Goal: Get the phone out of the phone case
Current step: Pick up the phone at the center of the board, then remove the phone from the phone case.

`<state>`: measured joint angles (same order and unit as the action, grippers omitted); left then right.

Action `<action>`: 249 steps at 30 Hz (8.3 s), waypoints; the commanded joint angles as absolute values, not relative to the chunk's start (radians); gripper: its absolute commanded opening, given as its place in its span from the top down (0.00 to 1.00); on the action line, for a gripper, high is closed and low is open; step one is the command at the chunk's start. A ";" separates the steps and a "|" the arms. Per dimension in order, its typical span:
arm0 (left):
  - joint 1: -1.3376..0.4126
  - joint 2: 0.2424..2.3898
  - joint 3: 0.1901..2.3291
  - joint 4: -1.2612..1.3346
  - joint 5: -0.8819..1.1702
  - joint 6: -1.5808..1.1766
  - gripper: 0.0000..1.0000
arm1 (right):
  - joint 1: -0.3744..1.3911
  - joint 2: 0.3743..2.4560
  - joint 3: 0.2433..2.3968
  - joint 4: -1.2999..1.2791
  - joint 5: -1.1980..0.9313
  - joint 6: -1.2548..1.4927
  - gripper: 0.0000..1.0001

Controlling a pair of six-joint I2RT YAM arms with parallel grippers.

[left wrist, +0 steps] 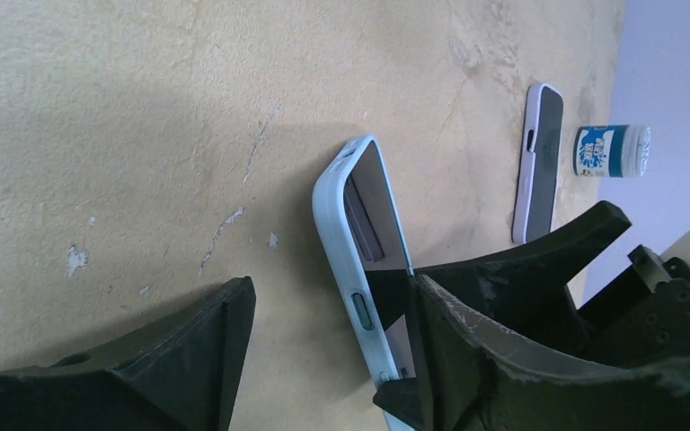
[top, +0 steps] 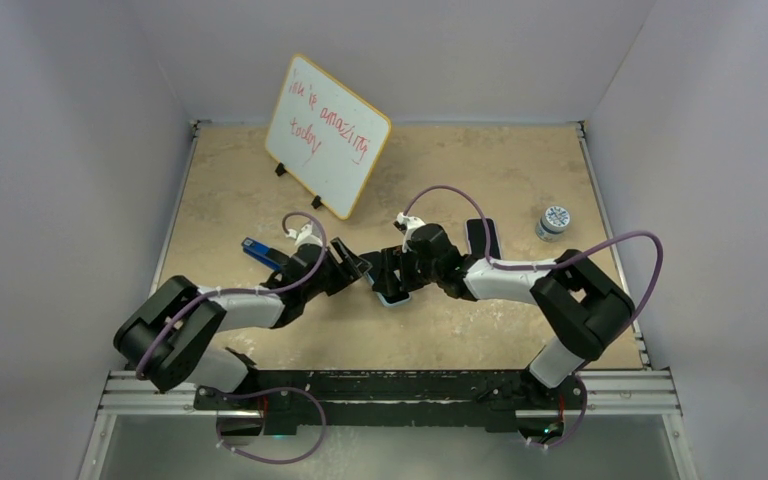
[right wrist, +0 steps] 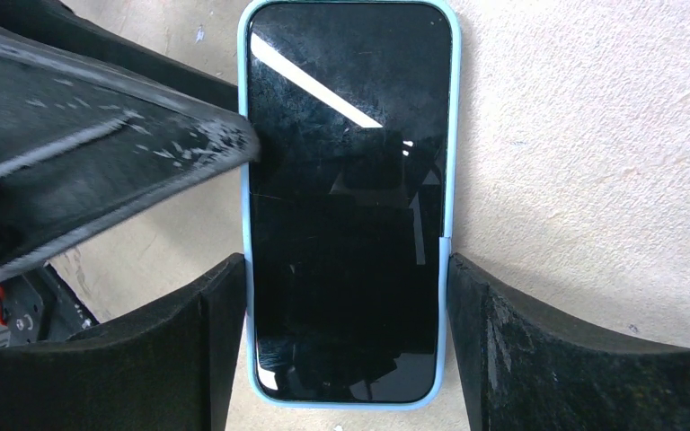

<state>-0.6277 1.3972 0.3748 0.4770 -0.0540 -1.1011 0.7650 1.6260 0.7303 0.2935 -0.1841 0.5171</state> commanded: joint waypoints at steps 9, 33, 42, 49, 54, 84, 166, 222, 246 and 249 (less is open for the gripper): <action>-0.659 1.554 0.405 0.709 -0.042 -1.160 0.49 | 0.767 1.670 0.736 0.275 -0.204 0.524 1.00; -0.658 1.559 0.301 0.995 -0.032 -1.093 1.00 | 0.767 1.605 0.706 0.299 -0.181 0.519 0.79; -0.598 1.367 0.221 0.996 0.044 -1.075 1.00 | 0.767 1.371 0.606 0.400 -0.132 0.518 0.20; -0.581 1.111 0.186 0.873 0.029 -1.070 1.00 | 0.768 1.195 0.526 0.466 -0.114 0.545 0.01; -0.573 0.921 0.184 0.789 0.002 -1.090 1.00 | 0.767 1.099 0.489 0.522 -0.091 0.578 0.01; -0.576 1.063 0.291 1.076 -0.046 -1.315 1.00 | 0.770 1.194 0.379 1.116 -0.262 0.752 0.06; -0.497 1.052 0.265 1.092 0.257 -1.270 1.00 | 0.805 1.335 0.465 1.138 -0.396 0.251 1.00; -0.370 0.994 0.676 0.456 1.004 -0.732 1.00 | 0.779 1.023 0.563 0.492 -0.712 0.051 0.40; -0.368 1.086 0.739 0.378 1.033 -0.729 1.00 | 0.776 1.213 0.681 0.401 -0.934 -0.193 0.86; -0.368 1.109 0.756 0.370 1.032 -0.729 1.00 | 0.777 1.213 0.671 0.398 -0.936 -0.259 0.85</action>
